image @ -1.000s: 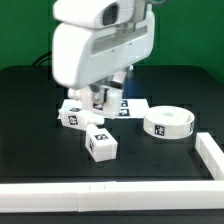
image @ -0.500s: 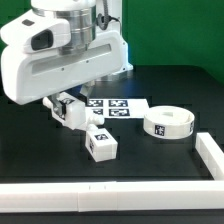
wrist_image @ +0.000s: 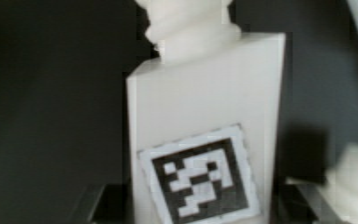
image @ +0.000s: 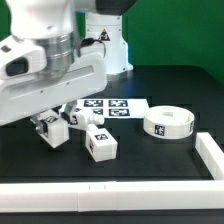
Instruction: Assemble stool
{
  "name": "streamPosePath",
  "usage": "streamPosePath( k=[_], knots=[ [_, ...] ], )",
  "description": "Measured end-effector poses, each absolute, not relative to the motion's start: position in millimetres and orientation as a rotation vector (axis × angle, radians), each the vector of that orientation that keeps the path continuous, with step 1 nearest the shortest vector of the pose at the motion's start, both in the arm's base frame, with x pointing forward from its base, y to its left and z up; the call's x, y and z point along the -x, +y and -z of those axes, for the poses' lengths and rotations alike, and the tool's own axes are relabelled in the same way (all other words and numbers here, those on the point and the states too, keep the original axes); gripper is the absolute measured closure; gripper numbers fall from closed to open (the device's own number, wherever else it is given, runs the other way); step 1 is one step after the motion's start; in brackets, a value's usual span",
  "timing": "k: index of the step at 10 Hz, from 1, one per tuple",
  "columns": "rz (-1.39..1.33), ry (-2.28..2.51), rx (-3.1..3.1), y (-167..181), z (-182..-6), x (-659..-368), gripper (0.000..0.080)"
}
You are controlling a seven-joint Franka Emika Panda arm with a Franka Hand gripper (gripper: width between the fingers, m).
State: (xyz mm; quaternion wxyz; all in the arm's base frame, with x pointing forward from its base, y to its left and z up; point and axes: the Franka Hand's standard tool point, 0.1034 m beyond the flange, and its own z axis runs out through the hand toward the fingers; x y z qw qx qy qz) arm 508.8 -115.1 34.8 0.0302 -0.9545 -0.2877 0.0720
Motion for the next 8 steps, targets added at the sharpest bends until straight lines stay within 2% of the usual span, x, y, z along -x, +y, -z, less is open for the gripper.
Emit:
streamPosePath(
  k=[1,5,6,7,8],
  knots=[
    [-0.224,-0.891,2.941,-118.3,-27.5,-506.4,0.0478],
    [-0.227,-0.925,2.926,-118.7,-25.4,-505.1,0.0476],
    [-0.228,-0.912,2.933,-116.2,-28.6,-506.6,0.0311],
    [-0.211,-0.910,2.942,-108.3,-42.2,-512.2,0.0185],
    [-0.204,-0.870,2.960,-96.6,-56.1,-515.2,0.0161]
  ],
)
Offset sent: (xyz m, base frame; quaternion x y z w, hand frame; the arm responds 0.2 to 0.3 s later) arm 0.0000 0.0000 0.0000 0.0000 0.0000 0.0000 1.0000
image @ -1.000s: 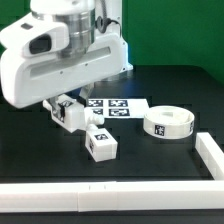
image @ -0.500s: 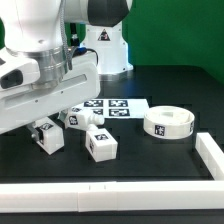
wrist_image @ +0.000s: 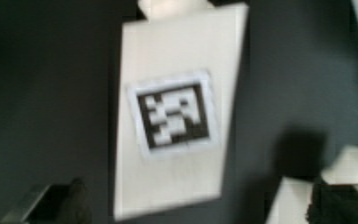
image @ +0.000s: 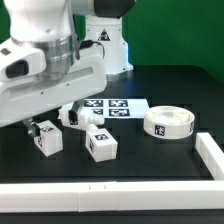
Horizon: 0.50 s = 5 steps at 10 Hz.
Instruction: Assemble stool
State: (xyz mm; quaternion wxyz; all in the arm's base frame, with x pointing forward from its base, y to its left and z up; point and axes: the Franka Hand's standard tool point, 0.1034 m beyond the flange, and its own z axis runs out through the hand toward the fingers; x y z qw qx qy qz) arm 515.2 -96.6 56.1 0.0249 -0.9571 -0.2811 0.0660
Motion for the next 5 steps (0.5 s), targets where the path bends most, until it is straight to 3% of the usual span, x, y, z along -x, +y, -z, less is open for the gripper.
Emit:
streamPosePath(
  k=[2,4,5],
  knots=[
    [-0.219,-0.780,2.988,-60.3,-79.8,-518.8,0.0152],
    [-0.235,-0.634,3.032,-15.3,-80.6,-512.6,0.0150],
    [-0.236,-0.666,3.023,-14.4,-80.1,-513.5,0.0150]
  ],
)
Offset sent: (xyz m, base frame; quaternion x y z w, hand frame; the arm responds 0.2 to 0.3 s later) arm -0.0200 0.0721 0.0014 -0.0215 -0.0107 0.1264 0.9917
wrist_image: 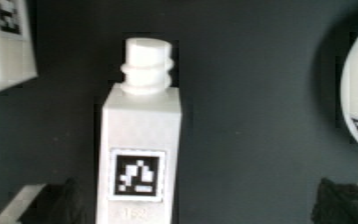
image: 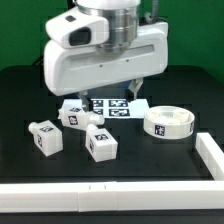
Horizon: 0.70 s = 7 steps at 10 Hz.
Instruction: Assemble stool
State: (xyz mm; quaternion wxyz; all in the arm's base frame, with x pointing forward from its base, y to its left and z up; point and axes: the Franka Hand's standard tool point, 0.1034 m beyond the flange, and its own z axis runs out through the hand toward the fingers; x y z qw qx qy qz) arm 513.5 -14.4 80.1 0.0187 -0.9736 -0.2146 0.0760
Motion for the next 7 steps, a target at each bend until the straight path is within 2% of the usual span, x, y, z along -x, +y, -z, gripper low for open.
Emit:
streamPosePath(
  k=[3,5,7],
  knots=[
    [-0.233,-0.604,3.035,-13.0,-78.8,-511.6,0.0150],
    [-0.184,-0.265,3.088,9.9,-67.0,-483.9,0.0150],
    [-0.170,-0.229,3.097,35.7,-59.2,-470.1,0.0150]
  ],
)
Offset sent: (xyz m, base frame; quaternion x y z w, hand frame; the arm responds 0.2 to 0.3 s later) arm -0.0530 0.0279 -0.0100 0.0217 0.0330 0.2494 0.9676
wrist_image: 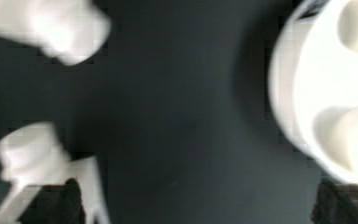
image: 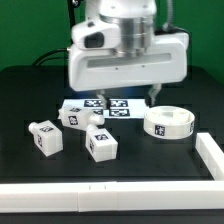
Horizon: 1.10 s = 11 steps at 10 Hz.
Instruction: Assemble stool
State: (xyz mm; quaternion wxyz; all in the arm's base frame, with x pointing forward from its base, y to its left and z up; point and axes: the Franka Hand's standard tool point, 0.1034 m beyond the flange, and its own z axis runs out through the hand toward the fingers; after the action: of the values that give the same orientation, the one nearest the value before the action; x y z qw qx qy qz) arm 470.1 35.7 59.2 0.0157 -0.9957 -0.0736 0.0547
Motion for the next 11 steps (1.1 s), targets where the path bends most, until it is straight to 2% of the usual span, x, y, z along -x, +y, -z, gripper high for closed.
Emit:
streamPosePath(
  k=[4,6,11],
  knots=[
    [-0.163,-0.181,3.103,36.6,-57.8,-469.7,0.0150],
    [-0.146,-0.018,3.106,56.1,-41.9,-446.0,0.0150],
    [-0.153,-0.037,3.110,71.5,-12.9,-428.2,0.0150]
  ],
)
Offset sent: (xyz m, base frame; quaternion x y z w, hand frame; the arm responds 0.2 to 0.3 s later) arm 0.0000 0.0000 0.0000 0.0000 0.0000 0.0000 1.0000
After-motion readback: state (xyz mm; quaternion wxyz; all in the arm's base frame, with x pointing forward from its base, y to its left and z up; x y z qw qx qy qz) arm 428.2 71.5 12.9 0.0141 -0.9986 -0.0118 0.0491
